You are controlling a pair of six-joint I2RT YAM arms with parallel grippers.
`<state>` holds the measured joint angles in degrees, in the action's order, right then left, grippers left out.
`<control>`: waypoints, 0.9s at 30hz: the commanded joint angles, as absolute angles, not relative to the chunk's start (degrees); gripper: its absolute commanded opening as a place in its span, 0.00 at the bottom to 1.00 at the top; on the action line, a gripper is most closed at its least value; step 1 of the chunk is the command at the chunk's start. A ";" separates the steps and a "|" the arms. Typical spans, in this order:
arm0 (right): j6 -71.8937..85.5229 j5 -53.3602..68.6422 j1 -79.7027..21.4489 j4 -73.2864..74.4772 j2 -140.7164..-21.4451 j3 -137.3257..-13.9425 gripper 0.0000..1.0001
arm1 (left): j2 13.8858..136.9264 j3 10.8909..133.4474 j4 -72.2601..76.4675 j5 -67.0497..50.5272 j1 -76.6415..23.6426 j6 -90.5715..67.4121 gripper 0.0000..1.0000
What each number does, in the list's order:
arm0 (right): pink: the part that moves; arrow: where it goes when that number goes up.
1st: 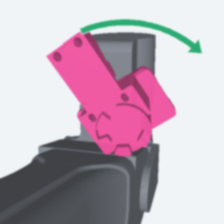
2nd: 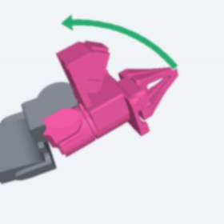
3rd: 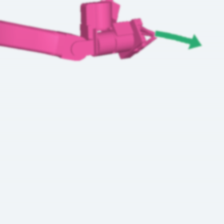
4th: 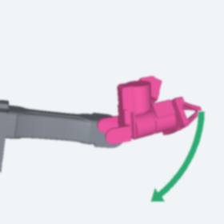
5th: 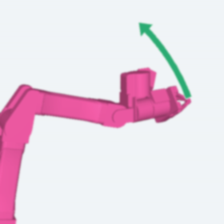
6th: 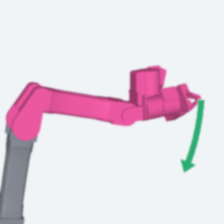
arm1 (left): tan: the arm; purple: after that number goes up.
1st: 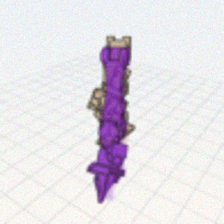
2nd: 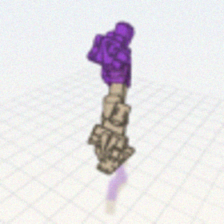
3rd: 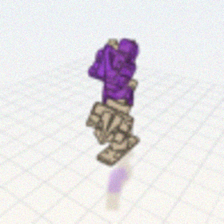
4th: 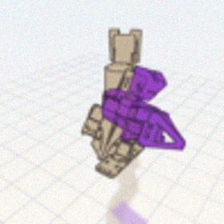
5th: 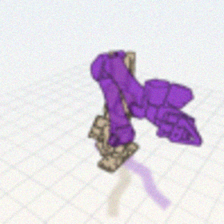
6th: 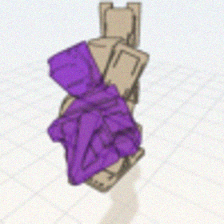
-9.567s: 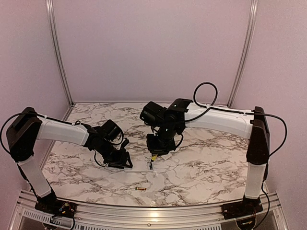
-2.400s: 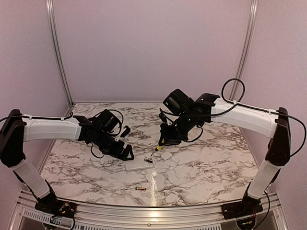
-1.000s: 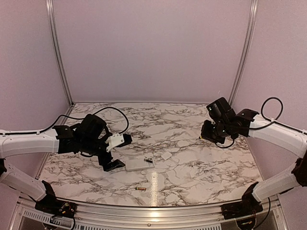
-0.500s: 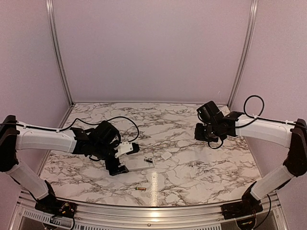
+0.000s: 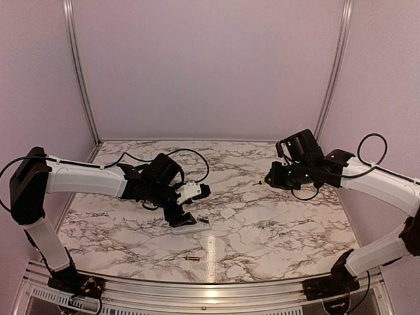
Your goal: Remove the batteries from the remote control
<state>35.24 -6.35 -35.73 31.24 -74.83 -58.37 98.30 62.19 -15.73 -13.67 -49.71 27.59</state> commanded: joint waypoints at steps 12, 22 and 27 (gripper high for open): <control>34.36 15.69 -49.47 27.35 -81.87 -63.34 0.00 | 91.35 49.68 -10.99 -13.84 -49.75 18.52 0.81; 33.76 15.16 -51.42 27.43 -90.15 -68.03 0.00 | 92.36 47.28 -6.67 -14.59 -49.66 15.86 0.80; 33.63 13.88 -51.42 28.32 -92.89 -69.81 0.00 | 92.99 48.02 -7.73 -14.08 -49.61 20.27 0.83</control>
<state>34.20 14.92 -51.18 27.97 -91.22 -66.81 92.79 47.86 -8.56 -14.09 -49.71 17.21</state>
